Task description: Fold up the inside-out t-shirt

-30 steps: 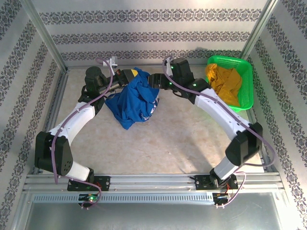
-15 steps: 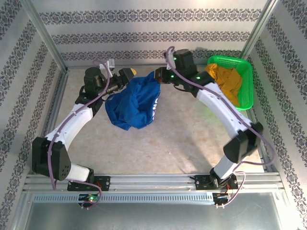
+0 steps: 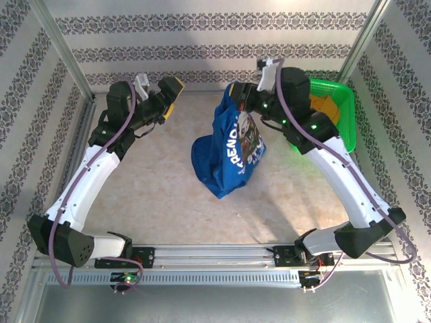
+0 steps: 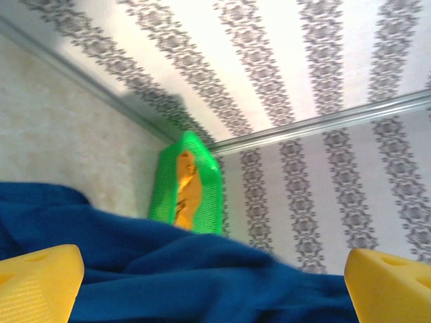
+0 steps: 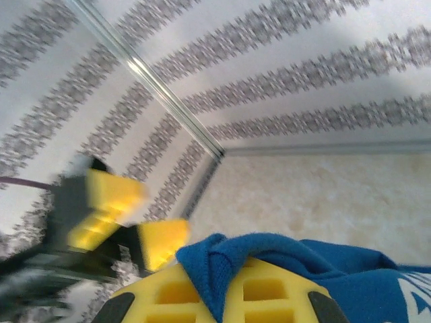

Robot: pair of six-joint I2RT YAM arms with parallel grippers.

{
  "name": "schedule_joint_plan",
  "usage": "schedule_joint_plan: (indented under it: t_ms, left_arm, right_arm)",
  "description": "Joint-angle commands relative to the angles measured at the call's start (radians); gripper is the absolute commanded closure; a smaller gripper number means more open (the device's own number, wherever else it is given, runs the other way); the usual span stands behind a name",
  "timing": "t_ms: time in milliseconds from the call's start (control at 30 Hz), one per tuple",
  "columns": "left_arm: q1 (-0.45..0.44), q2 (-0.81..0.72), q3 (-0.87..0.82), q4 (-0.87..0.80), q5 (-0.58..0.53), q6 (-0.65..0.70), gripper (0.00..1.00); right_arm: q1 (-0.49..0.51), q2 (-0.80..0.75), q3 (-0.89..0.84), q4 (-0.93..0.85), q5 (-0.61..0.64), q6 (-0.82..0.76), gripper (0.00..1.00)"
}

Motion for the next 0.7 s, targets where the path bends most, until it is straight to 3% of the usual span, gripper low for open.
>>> schedule_joint_plan:
  t_ms: [0,133,333,667]
  left_arm:
    - [-0.081,0.014,0.110,-0.178,-0.158,-0.074,0.00]
    - [-0.171,-0.006,0.153,-0.219,-0.334,-0.072,0.00]
    - [-0.198,-0.042,0.166,-0.189,-0.460,-0.023,0.00]
    - [-0.222,-0.060,0.151,-0.109,-0.510,0.038,0.00]
  right_arm:
    - [0.016,0.001,-0.117,0.082,0.036,0.051,1.00]
    - [0.018,-0.011,-0.176,0.099,0.048,0.066,1.00]
    - [0.016,0.010,-0.126,0.079,0.048,0.066,1.00]
    - [0.024,0.042,0.014,0.090,0.035,0.072,1.00]
